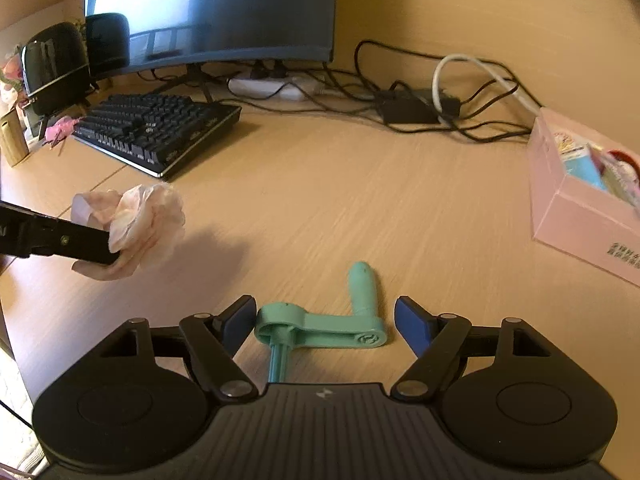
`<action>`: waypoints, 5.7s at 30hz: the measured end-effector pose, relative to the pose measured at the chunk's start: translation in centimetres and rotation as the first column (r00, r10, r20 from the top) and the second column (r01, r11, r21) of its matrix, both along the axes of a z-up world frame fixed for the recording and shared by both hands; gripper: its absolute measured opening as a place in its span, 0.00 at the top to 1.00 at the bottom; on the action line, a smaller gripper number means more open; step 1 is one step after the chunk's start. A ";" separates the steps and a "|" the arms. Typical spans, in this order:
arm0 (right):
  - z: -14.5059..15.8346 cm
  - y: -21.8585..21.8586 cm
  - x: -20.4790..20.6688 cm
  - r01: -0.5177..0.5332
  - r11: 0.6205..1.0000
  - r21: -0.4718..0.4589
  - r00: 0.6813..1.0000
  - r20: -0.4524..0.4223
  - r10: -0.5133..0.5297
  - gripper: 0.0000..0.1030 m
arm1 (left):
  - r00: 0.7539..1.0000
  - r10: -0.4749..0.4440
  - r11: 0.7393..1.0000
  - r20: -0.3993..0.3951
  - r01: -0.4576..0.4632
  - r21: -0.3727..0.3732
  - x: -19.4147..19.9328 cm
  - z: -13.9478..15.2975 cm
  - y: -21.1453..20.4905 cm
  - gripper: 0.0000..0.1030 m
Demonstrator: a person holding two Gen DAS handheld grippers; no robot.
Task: Organize objects
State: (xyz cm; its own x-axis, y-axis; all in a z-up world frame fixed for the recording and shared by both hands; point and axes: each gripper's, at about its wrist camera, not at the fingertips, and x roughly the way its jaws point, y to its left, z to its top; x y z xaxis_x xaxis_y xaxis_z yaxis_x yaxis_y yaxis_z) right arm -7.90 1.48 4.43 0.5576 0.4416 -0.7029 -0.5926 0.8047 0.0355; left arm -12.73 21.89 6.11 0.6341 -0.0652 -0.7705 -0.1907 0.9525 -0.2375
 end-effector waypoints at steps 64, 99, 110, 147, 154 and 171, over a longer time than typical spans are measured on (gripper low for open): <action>5.5 -21.0 9.5 0.427 0.896 0.122 0.885 0.147 -0.442 0.18 | 0.982 -0.182 0.963 0.049 0.188 -0.191 18.2 -1.5 -14.5 0.78; 2.4 -18.6 15.2 0.395 0.909 -0.135 0.915 0.142 -0.377 0.27 | 0.999 -0.036 0.999 0.035 0.036 -0.009 24.1 -2.0 -15.8 0.26; 3.3 -21.0 5.9 0.572 0.820 0.006 0.820 -0.009 -0.572 0.00 | 0.967 -0.230 0.971 0.106 0.221 0.089 11.8 -3.0 -17.6 0.32; -2.1 -21.5 6.2 0.479 0.877 0.029 0.874 0.081 -0.480 0.00 | 0.979 -0.096 0.957 0.179 0.041 0.286 11.7 -9.0 -24.2 0.04; -2.1 -21.5 6.2 0.480 0.877 0.030 0.873 0.081 -0.481 0.00 | 0.979 -0.096 0.957 0.179 0.042 0.286 11.7 -9.1 -24.2 0.04; -2.0 -21.5 6.4 0.477 0.879 0.030 0.875 0.081 -0.477 0.00 | 0.979 -0.096 0.957 0.178 0.041 0.286 11.7 -9.1 -24.2 0.04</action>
